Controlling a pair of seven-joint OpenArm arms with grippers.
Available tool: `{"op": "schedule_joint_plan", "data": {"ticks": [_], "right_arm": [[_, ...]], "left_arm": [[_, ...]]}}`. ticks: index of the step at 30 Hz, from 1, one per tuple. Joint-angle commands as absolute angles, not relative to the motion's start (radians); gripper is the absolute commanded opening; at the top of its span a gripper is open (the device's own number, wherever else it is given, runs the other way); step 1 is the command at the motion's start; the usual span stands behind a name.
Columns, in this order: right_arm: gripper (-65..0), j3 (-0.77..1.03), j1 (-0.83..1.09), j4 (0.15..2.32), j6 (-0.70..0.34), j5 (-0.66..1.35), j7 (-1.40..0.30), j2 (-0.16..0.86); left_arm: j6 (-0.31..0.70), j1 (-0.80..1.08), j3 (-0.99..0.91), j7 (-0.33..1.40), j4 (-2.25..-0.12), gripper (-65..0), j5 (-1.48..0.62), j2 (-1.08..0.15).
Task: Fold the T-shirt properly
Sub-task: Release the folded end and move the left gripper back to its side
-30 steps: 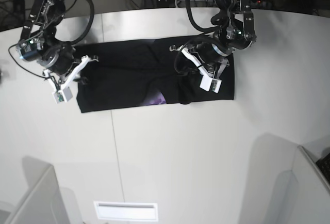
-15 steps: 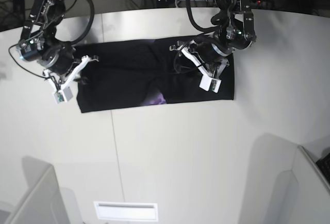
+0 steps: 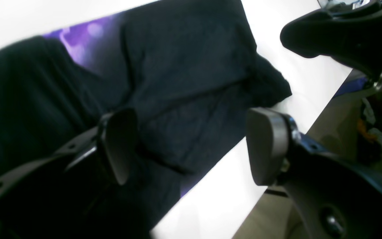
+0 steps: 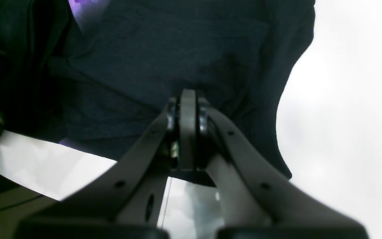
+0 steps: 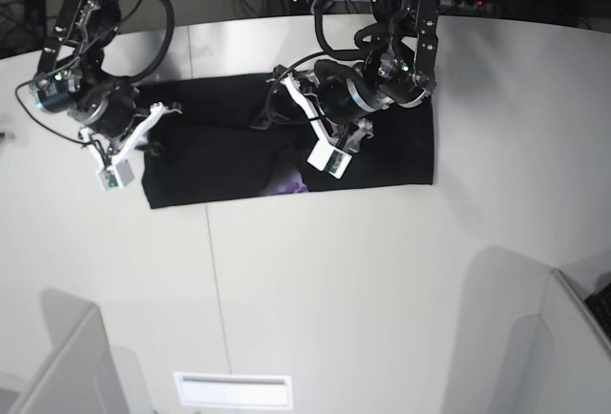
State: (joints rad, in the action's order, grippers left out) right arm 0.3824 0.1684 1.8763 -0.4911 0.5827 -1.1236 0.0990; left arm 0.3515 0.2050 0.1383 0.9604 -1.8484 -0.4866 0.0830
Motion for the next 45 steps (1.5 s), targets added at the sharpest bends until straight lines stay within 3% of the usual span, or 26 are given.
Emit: {"op": "schedule_joint_plan", "data": {"ticks": [1, 6, 8, 10, 13, 14, 18, 25, 36, 45], "right_arm": [[-65.0, 0.387, 0.16, 1.89, -0.495, 0.598, -1.107, 0.111], [-65.0, 0.387, 0.16, 1.89, -0.495, 0.598, -1.107, 0.11], [-65.0, 0.387, 0.16, 1.89, -0.495, 0.598, -1.107, 0.113], [-65.0, 0.389, 0.162, 1.89, -0.495, 0.599, -1.107, 0.116], [-65.0, 0.387, 0.17, 1.894, -0.495, 0.599, -1.109, 0.116], [-65.0, 0.383, 0.174, 1.896, -0.495, 0.599, -1.109, 0.116], [-65.0, 0.377, 0.177, 1.917, -0.495, 0.599, -1.109, 0.11], [-65.0, 0.377, 0.166, 1.916, -0.495, 0.599, -1.109, 0.11], [-65.0, 0.377, 0.166, 1.914, -0.495, 0.599, -1.109, 0.11], [-65.0, 0.377, 0.168, 1.914, -0.495, 0.598, -1.109, 0.114]], "left_arm": [[0.364, 0.199, 0.159, 0.944, -1.873, -16.5, -0.507, 0.088], [0.363, 0.185, 0.196, 0.944, -1.902, -16.6, -0.507, 0.085], [0.358, 0.193, 0.156, 0.944, -1.928, -20.4, -0.507, 0.073], [0.358, 0.217, 0.105, 0.944, -1.96, -32.6, -0.507, 0.054], [0.358, 0.246, 0.033, 0.944, -1.972, -61.9, -0.507, 0.013], [0.358, 0.266, 0.018, 0.944, -1.971, -65.0, -0.507, -0.008], [0.357, 0.369, -0.068, 0.938, -1.979, -65.0, -0.506, -0.077], [0.361, 0.498, -0.205, 0.937, -1.977, -65.0, -0.504, -0.088], [0.364, 0.479, -0.222, 0.943, -1.963, -65.0, -0.513, -0.085], [0.357, 0.472, -0.226, 0.94, -1.98, -65.0, -0.72, -0.085]]}}
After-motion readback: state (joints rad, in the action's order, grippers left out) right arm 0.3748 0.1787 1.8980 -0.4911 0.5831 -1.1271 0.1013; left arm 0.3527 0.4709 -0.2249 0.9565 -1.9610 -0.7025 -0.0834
